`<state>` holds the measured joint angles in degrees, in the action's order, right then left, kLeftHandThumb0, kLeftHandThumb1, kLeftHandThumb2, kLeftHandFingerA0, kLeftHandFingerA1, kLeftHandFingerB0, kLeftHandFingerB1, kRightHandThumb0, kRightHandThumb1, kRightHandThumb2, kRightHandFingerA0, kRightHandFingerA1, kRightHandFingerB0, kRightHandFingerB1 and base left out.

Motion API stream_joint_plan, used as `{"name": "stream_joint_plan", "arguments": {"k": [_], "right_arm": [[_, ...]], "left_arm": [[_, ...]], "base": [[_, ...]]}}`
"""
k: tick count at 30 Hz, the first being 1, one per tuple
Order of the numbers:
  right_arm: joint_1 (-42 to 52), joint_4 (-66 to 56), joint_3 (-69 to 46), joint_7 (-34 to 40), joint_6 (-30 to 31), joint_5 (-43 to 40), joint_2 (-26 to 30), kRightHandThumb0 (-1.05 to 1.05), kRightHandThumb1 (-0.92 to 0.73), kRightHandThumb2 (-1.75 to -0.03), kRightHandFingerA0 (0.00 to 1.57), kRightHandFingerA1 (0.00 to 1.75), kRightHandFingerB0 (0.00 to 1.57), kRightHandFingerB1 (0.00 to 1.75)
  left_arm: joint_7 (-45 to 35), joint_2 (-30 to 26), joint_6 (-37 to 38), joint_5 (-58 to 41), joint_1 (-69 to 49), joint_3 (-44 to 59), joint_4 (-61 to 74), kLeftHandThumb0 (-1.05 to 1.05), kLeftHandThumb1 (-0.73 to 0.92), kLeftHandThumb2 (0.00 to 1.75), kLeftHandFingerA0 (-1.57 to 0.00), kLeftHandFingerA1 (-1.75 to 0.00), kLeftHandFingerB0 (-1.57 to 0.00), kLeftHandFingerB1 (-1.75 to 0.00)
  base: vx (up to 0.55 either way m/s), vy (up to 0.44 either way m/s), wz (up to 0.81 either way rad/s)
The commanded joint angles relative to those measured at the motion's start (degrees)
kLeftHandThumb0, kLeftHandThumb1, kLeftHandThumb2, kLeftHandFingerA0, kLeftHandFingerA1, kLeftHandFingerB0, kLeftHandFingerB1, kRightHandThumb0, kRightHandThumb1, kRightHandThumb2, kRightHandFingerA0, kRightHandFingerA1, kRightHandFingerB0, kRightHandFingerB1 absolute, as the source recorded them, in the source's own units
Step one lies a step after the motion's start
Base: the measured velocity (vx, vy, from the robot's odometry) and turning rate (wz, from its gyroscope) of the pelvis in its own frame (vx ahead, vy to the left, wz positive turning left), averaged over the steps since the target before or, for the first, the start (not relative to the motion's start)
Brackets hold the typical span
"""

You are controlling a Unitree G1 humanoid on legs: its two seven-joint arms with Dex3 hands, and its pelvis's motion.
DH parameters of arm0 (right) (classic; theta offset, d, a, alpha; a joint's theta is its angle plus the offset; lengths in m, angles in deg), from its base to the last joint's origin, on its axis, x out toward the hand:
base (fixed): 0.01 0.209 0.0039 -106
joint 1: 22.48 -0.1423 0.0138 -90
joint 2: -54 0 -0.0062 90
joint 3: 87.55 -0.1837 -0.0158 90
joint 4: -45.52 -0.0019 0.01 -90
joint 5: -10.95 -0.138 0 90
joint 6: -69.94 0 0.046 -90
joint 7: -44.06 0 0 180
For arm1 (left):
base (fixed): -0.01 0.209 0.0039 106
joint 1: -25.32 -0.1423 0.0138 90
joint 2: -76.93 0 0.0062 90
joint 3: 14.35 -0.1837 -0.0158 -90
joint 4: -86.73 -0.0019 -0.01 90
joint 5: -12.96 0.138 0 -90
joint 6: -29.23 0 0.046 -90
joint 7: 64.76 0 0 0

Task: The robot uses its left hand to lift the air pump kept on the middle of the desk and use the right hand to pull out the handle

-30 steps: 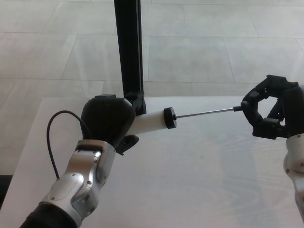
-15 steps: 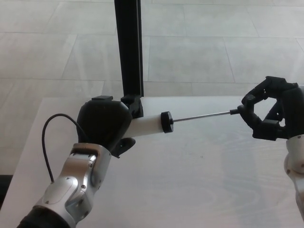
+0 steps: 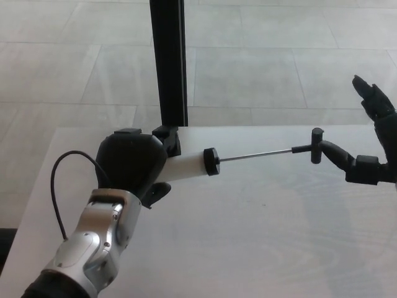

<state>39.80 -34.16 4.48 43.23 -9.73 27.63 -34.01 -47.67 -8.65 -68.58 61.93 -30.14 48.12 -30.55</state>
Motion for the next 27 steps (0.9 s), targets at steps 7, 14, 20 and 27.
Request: {"name": "stream_joint_plan", "arguments": {"k": [7, 14, 20, 27], "right_arm": [[-0.80, 0.74, -7.86, -2.63, 0.23, -7.45, 0.01, -1.00, -0.67, -0.85, 0.00, 0.00, 0.00, 0.00], [-0.68, -0.03, -8.81, -0.72, 1.67, -7.55, -1.33, -1.05, -0.66, -1.04, 0.00, 0.27, 0.00, 0.02], [-0.76, -1.02, -9.05, 0.57, 2.93, -7.72, -2.58, -1.01, -0.64, -0.96, 0.00, 0.21, 0.00, 0.00], [-1.26, -0.46, -9.56, 0.55, 2.46, -8.25, -2.90, -1.02, -0.65, -0.94, 0.00, 0.16, 0.09, 0.00]], "left_arm": [[-13.18, -2.42, 6.70, -1.90, -4.97, -7.39, 2.43, -0.15, 0.58, 0.97, -0.86, -1.75, -0.68, -1.59], [-37.52, -0.46, -1.98, -3.82, -3.81, -12.46, 7.34, -0.37, 0.71, 0.64, -0.74, -1.14, -0.50, -0.60], [-50.73, -0.47, -8.85, 0.73, 0.20, -15.98, 6.80, -0.63, 0.45, 0.90, 0.00, -0.53, -0.04, -0.34], [-56.91, -1.22, -11.71, -1.01, 2.58, -15.22, 4.22, -0.87, 0.51, 0.87, 0.00, -0.20, -0.01, -0.02]], "base": [[0.00, 0.000, 0.00], [0.00, 0.000, 0.00], [0.00, 0.000, 0.00], [0.00, 0.000, 0.00]]}}
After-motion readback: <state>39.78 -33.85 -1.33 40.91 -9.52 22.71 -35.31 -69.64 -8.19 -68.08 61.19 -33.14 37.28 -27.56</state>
